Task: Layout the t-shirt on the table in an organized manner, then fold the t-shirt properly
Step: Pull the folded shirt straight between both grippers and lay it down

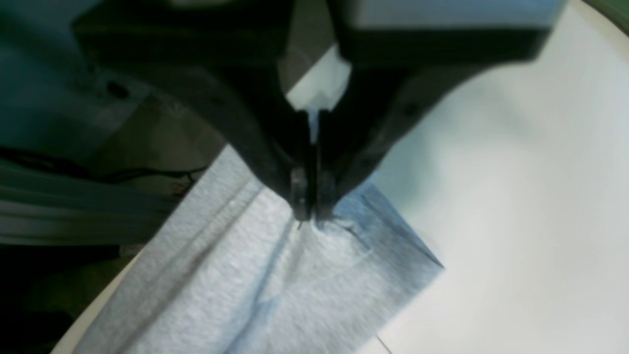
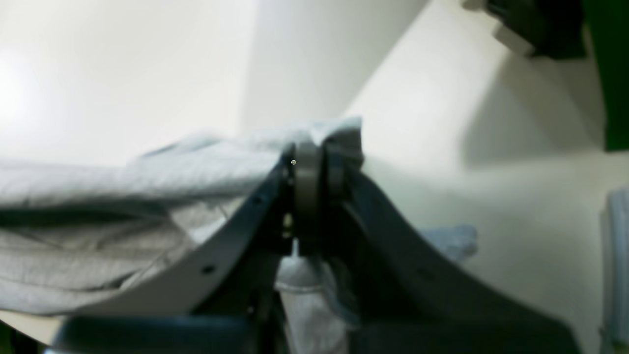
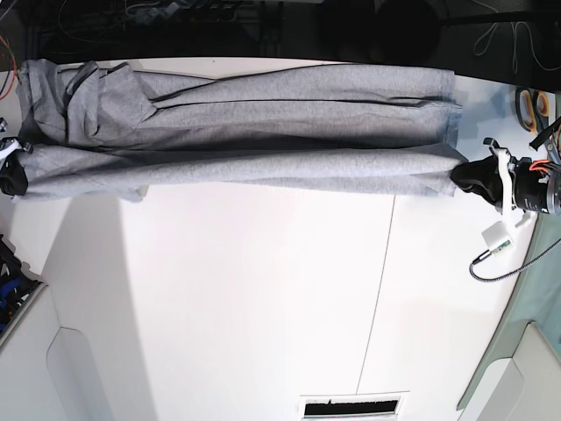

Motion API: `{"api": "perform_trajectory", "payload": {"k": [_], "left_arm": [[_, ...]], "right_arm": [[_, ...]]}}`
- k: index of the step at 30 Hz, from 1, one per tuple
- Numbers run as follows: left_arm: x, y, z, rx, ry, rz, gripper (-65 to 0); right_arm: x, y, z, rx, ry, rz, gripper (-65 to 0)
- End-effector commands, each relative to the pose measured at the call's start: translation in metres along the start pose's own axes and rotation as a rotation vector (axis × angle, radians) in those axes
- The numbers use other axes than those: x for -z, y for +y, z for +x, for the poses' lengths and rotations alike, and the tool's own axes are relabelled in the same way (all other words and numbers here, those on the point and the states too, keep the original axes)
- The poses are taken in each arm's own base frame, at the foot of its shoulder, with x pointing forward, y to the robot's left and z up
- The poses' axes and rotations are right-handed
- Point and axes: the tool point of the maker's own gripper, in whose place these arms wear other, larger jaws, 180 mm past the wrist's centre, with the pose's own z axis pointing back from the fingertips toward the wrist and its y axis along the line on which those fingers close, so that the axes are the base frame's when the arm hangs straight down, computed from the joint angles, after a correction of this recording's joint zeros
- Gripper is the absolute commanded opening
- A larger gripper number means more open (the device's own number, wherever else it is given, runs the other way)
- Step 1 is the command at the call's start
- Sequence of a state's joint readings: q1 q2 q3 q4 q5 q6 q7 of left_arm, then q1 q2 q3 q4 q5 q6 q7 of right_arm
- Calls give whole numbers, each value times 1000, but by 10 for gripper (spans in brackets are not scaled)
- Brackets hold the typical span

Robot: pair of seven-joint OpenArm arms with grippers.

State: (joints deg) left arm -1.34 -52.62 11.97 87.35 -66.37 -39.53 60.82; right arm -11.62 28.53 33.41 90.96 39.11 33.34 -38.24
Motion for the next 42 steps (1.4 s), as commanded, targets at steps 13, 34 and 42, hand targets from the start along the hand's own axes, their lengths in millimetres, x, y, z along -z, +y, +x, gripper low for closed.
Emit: {"api": "perform_trajectory", "payload": {"k": [13, 34, 42], "left_arm": [[18, -27, -44, -33, 70, -62, -633], [-13, 11, 1, -94, -164, 70, -312], [24, 9, -32, -205, -146, 67, -251]], "right_arm": [[-30, 13, -79, 147, 136, 13, -650], [-63, 15, -27, 194, -55, -15, -564], [-38, 16, -54, 185, -11, -23, -650]]}}
